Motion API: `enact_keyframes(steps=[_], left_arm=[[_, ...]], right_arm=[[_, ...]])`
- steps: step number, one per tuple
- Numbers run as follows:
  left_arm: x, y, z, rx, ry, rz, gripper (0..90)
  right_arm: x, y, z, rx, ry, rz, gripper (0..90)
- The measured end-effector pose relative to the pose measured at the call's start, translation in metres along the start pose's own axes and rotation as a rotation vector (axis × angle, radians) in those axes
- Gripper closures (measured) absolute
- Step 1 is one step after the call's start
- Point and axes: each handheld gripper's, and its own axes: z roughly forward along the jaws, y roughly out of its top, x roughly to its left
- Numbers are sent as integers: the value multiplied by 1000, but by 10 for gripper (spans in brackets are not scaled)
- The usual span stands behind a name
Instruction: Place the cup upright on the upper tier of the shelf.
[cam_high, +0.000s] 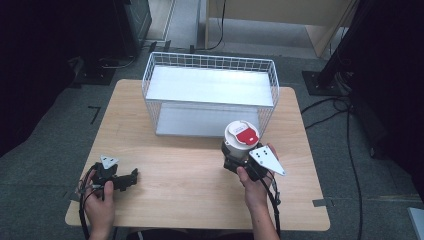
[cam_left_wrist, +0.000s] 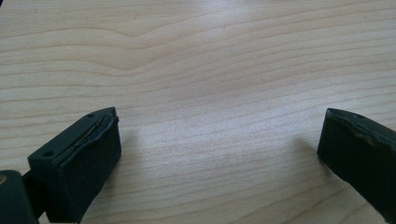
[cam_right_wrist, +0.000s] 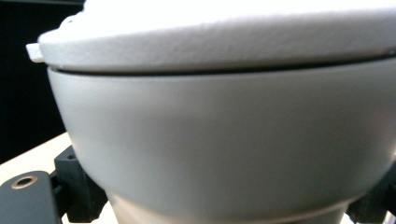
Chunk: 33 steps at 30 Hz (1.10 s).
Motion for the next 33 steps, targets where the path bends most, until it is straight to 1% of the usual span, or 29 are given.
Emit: enact_keyframes(steps=[3,4,5,8,9,10,11,12,13,14,15,16,17,22,23,24,27,28,29,33], left_arm=[[0,0,0,0,0,-1,0],[0,0,0,0,0,-2,0],[0,0,0,0,0,-2,0],[0,0,0,1,0,-1,0],[0,0,0,1,0,-1,0],[0,0,0,2,-1,-1,0],[0,0,0,2,0,0,0],[0,0,0,2,-1,-1,0],[0,0,0,2,-1,0,0],[0,0,0,2,-1,0,0],[0,0,0,1,-1,0,0],[0,0,0,2,-1,0,0],[0,0,0,2,-1,0,0],[0,0,0,1,0,0,0],[0,0,0,1,0,-1,0],[0,0,0,1,0,-1,0],[0,0,0,1,0,-1,0],[0,0,0,1,0,-1,0],[0,0,0,1,0,-1,0],[0,0,0,1,0,-1,0]], right_arm=[[3,9,4,-14,2,0,93],[3,16,7,-29,3,-3,93],[3,16,7,-29,3,-3,93],[5,27,11,-46,1,-8,93],[5,31,13,-52,1,-13,93],[6,39,16,-63,5,-18,93],[6,39,16,-63,5,-18,93],[6,43,18,-68,4,-21,93],[6,51,22,-76,2,-21,93],[6,51,22,-76,2,-21,93],[5,55,24,-81,3,-23,93],[6,63,27,-89,4,-30,93],[6,63,27,-89,4,-30,93],[7,81,37,-109,1,-57,94],[8,87,42,-115,1,-59,94],[8,87,42,-115,1,-59,94],[8,99,51,-128,-3,-74,94],[8,99,51,-128,-3,-74,94],[9,103,55,-133,-5,-74,94],[10,111,63,-137,-8,-87,94]])
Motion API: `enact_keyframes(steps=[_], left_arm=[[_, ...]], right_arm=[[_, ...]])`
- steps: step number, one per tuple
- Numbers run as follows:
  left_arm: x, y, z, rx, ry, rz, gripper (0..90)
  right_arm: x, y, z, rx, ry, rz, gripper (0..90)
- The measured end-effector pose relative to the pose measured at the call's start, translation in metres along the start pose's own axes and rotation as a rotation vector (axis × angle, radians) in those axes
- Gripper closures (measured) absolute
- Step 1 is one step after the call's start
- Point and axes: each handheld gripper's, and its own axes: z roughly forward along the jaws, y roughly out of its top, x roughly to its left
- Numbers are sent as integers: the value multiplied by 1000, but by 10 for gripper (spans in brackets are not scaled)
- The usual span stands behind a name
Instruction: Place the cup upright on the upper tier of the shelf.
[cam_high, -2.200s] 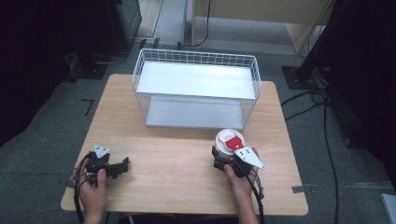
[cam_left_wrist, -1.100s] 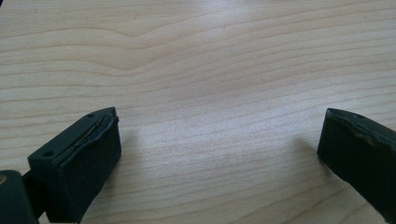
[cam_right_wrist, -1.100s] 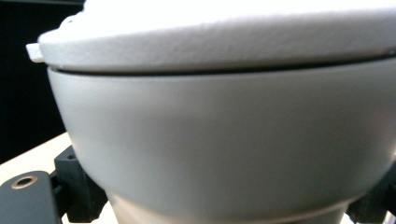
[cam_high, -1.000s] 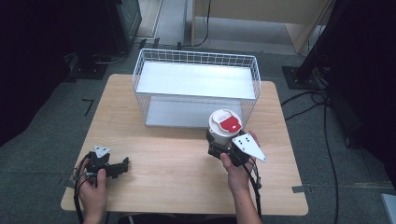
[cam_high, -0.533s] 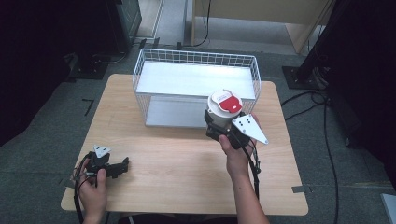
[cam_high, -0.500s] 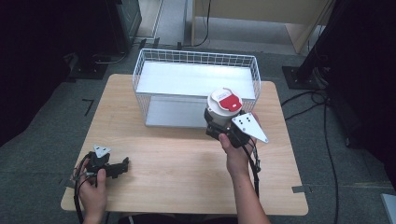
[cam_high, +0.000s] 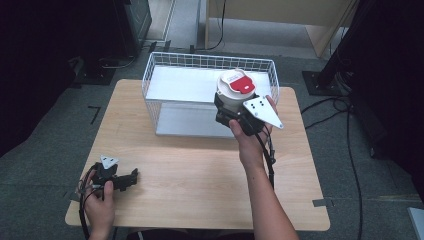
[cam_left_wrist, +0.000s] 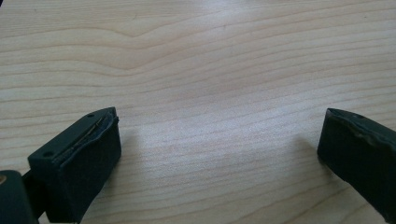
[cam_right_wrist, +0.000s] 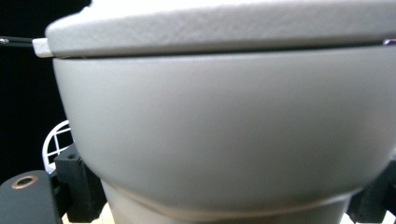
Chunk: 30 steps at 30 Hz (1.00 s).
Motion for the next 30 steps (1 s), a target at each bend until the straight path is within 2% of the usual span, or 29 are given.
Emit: enact_keyframes(steps=[7,15,25,30], left_arm=[[0,0,0,0,0,0,0],[0,0,0,0,0,0,0],[0,0,0,0,-2,4,0],[0,0,0,0,-2,4,0]], right_arm=[[1,8,15,-7,-7,2,94],[3,17,48,-1,-35,-3,93],[-1,10,77,45,-56,-1,93],[-4,8,88,49,-65,-3,93]])
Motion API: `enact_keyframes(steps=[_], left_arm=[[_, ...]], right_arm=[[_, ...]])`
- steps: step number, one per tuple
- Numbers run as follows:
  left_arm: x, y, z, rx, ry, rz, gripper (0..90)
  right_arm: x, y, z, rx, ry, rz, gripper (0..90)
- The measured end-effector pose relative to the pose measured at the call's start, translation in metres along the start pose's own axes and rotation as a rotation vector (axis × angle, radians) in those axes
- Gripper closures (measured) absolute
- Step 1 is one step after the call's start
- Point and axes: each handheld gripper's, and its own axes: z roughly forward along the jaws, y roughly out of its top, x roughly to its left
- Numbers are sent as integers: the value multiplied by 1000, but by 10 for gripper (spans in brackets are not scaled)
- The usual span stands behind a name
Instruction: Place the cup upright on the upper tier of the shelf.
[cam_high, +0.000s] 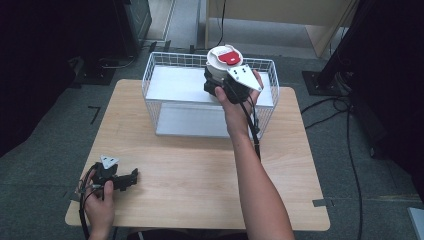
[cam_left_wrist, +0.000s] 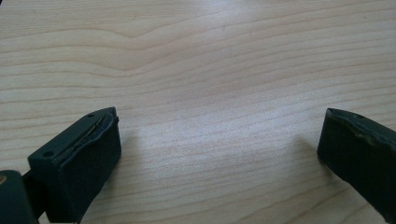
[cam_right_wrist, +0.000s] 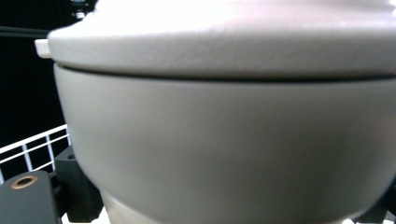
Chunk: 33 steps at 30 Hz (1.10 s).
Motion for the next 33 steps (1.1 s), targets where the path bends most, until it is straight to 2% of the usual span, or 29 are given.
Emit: enact_keyframes(steps=[5,9,10,16,17,19,23,25,30,33], left_arm=[[0,0,0,0,0,0,0],[0,0,0,-1,0,0,0],[0,0,0,-3,0,-3,0],[0,0,0,-3,-1,-5,0],[0,0,0,-1,-1,-2,0],[0,0,0,-3,-1,-5,0],[0,0,0,-1,-1,-3,0],[0,0,0,-3,-2,-4,0],[0,0,0,-3,-3,-4,0],[-1,0,0,-3,-4,-3,0]], right_arm=[[-1,1,15,18,-11,3,93],[-1,1,25,34,-18,-21,93],[-1,1,30,45,-40,-38,93],[-4,-2,38,62,-55,-19,93],[-6,-3,40,57,-56,3,93],[-8,-3,40,55,-54,16,93],[-9,-3,39,59,-35,7,89],[-10,-2,37,63,-26,4,33],[-10,-1,35,63,-22,10,16],[-10,1,31,62,-1,10,8]])
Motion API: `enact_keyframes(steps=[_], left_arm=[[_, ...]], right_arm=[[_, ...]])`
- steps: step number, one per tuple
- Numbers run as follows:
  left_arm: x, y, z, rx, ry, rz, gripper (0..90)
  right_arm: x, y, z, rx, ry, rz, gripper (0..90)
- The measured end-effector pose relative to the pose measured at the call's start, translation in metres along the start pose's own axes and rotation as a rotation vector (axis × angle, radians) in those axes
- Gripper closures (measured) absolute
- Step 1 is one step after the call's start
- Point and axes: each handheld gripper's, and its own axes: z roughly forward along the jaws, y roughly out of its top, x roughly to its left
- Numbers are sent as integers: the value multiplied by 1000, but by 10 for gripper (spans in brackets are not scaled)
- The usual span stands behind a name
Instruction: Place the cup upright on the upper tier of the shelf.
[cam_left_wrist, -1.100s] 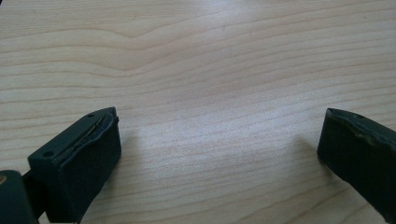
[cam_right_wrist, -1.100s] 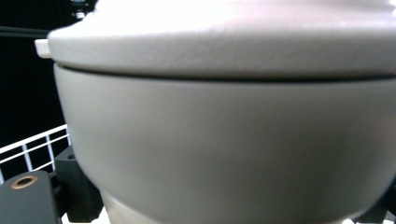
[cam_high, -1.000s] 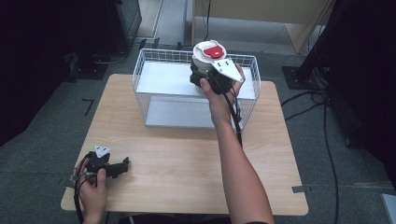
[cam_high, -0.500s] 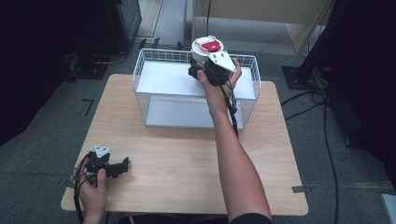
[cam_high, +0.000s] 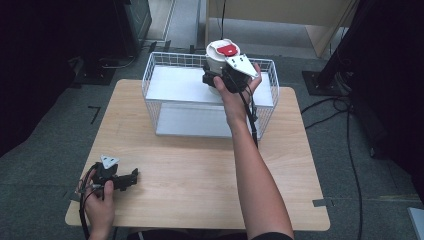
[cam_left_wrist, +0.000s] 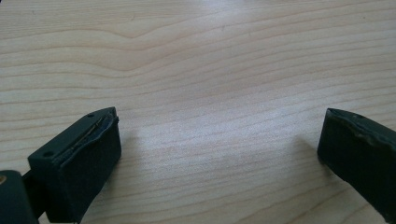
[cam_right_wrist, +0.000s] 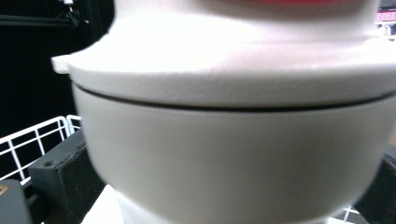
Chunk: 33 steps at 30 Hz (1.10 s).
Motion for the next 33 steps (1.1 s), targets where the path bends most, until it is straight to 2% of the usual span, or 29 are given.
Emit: enact_keyframes(steps=[13,19,32,33], left_arm=[[0,0,0,4,0,4,0],[0,0,0,3,0,5,0],[0,0,0,1,0,3,0],[0,0,0,1,0,2,0]], right_arm=[[-3,-12,-19,30,24,-42,0],[-5,-24,-36,35,27,-49,0],[-21,-37,-76,8,34,-39,0],[-25,-40,-82,6,28,-52,0]])
